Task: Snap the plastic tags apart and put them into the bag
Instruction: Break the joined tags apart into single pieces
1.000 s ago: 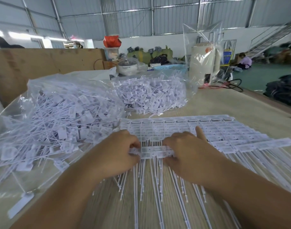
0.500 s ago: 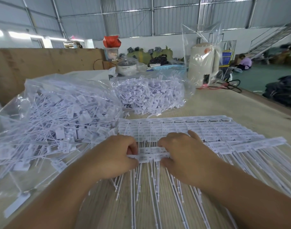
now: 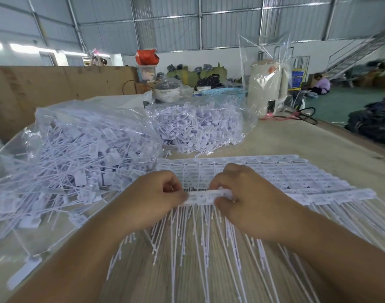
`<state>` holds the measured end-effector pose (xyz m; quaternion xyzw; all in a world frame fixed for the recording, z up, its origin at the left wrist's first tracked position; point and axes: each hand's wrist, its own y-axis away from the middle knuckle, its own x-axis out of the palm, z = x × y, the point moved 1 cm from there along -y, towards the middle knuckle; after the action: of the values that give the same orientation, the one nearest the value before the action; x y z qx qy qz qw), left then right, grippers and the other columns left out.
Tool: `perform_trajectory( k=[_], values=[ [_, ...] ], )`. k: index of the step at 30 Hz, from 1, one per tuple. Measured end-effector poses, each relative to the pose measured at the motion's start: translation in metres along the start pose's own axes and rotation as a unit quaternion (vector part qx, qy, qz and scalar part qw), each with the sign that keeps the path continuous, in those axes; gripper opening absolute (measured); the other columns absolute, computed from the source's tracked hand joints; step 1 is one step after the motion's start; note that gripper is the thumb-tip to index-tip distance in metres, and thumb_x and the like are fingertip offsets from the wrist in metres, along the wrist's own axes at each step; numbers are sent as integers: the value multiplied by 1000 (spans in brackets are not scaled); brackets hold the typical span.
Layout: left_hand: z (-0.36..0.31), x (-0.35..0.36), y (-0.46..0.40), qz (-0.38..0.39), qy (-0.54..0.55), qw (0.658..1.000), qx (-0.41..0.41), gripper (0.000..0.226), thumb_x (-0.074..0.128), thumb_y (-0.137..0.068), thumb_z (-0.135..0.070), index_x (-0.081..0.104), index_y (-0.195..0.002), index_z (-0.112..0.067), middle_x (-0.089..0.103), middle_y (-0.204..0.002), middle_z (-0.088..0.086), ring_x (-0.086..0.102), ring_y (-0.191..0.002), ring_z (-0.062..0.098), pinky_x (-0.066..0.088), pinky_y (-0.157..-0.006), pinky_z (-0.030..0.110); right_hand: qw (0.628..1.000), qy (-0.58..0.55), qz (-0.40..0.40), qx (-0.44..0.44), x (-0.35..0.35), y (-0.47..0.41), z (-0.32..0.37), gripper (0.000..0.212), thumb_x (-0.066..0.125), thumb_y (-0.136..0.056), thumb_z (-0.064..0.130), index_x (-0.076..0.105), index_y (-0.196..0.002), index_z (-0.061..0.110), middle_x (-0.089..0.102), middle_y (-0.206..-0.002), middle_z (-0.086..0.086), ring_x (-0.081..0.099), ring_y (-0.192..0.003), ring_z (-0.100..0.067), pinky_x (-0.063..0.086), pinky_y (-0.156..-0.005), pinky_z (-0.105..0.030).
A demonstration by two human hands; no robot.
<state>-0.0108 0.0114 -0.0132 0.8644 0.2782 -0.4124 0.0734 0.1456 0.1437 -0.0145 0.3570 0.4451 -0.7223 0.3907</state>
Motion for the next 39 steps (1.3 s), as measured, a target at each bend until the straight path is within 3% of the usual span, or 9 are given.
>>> perform_trajectory(
  k=[3, 6, 10, 13, 20, 25, 29, 35, 39],
  values=[
    [-1, -2, 0, -2, 72, 997, -4, 14, 65, -89, -34, 68, -75, -34, 70, -69, -6, 60, -62, 19, 51, -69, 38, 1000, -16, -22, -3, -7, 0, 3, 11, 56, -86, 19, 58, -81, 29, 46, -85, 8, 44, -84, -9, 33, -66, -18],
    [-4, -3, 1, 8, 153, 988, -7, 15, 66, -90, -25, 70, -76, -29, 68, -68, -5, 58, -64, 13, 47, -67, 30, 999, -21, -32, -16, -11, 1, 4, 18, 58, -84, 25, 47, -71, 30, 46, -81, 8, 45, -80, -9, 37, -69, -26],
    [-9, -1, 2, 1, 188, 982, 30, 14, 65, -90, -26, 70, -77, -23, 62, -60, -6, 53, -55, 8, 43, -57, 20, 999, -15, 7, -48, -10, 4, 7, 7, 55, -90, 34, 49, -88, 35, 50, -82, 12, 48, -78, -7, 39, -70, -30],
    [-11, 0, 3, 10, 205, 978, 31, 13, 66, -87, -33, 71, -78, -25, 57, -54, -6, 49, -49, 8, 41, -52, 16, 998, -26, 22, -59, -8, 4, 8, 8, 53, -95, 33, 56, -95, 26, 51, -81, 10, 48, -73, -6, 44, -68, -34],
    [-17, 3, 6, 100, 217, 971, 27, 32, 56, -75, -56, 71, -75, -28, 68, -63, 7, 47, -46, 13, 37, -51, 23, 998, -21, 26, -55, -14, 5, 8, 9, 53, -90, 24, 60, -93, 21, 54, -82, 7, 52, -73, -11, 46, -67, -40],
    [-18, 9, 6, 81, 211, 973, 45, 34, 56, -76, -53, 70, -73, -21, 64, -60, 2, 51, -52, 14, 39, -57, 27, 995, -55, 76, -43, -17, 7, 11, 11, 49, -86, 30, 55, -87, 21, 50, -74, 8, 49, -67, -7, 44, -61, -32],
    [-22, 11, 7, 58, 220, 972, 62, 35, 55, -77, -52, 70, -72, -20, 61, -56, 1, 51, -53, 15, 41, -53, 22, 997, -38, 56, -37, -12, 7, 11, 23, 49, -95, 46, 46, -82, 27, 46, -63, 7, 46, -56, -6, 33, -53, -25],
    [-29, 17, 9, -23, 284, 957, 61, 45, 54, -78, -48, 71, -82, -6, 55, -51, 1, 46, -46, 10, 37, -46, 16, 999, 24, -4, -28, -15, 7, 18, 28, 45, -95, 49, 31, -73, 39, 40, -65, 13, 41, -59, -3, 25, -52, -22],
    [-32, 23, 8, -66, 337, 938, 56, 39, 55, -76, -49, 72, -77, -13, 55, -51, -1, 44, -45, 9, 37, -45, 15, 998, 41, -44, -23, -14, 6, 20, 20, 41, -95, 50, 40, -87, 32, 43, -72, 11, 46, -67, -9, 32, -56, -29]
  ],
)
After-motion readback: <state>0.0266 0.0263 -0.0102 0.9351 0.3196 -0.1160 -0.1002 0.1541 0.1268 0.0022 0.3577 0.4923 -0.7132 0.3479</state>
